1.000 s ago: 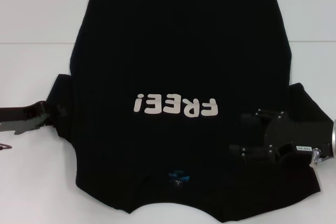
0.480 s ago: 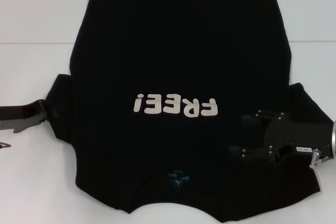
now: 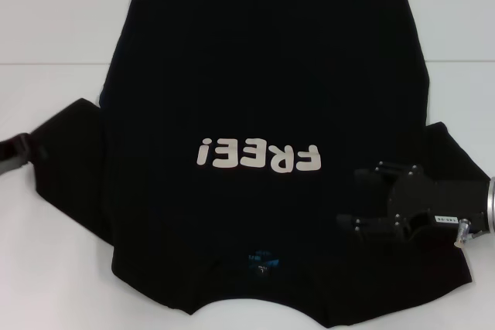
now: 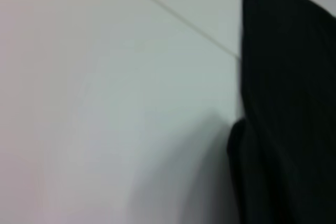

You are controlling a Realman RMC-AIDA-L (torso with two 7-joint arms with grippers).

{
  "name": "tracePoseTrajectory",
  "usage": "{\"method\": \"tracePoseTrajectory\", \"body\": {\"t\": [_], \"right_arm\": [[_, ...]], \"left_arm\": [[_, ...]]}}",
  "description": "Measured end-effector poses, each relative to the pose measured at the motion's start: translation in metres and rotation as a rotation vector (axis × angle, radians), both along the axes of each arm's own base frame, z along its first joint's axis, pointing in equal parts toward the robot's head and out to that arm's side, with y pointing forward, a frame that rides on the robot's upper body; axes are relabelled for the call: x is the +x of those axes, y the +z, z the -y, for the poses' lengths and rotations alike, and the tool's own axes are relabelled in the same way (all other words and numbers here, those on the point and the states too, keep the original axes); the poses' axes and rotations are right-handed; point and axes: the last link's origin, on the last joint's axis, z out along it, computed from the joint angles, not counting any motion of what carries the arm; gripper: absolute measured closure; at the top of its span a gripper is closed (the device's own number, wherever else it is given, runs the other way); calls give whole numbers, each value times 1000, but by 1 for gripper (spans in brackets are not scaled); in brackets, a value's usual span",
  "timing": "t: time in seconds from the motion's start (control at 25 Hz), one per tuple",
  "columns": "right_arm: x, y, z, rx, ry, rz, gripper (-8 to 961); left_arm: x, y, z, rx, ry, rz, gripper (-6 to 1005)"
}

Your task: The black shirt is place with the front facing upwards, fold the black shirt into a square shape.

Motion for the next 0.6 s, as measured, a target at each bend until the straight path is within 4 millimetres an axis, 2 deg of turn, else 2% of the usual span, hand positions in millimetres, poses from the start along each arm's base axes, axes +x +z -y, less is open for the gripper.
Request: {"method": "tracePoseTrajectory", "body": {"t": [0.2,0.6], "right_arm": [[0,0,0,2,3,1,41],[-1,-1,-1,-1,8,1,42]], "left_arm": [[-2,20,-4,46,-3,-32,980],[14,32,-20,49,-54,-47,980]]}}
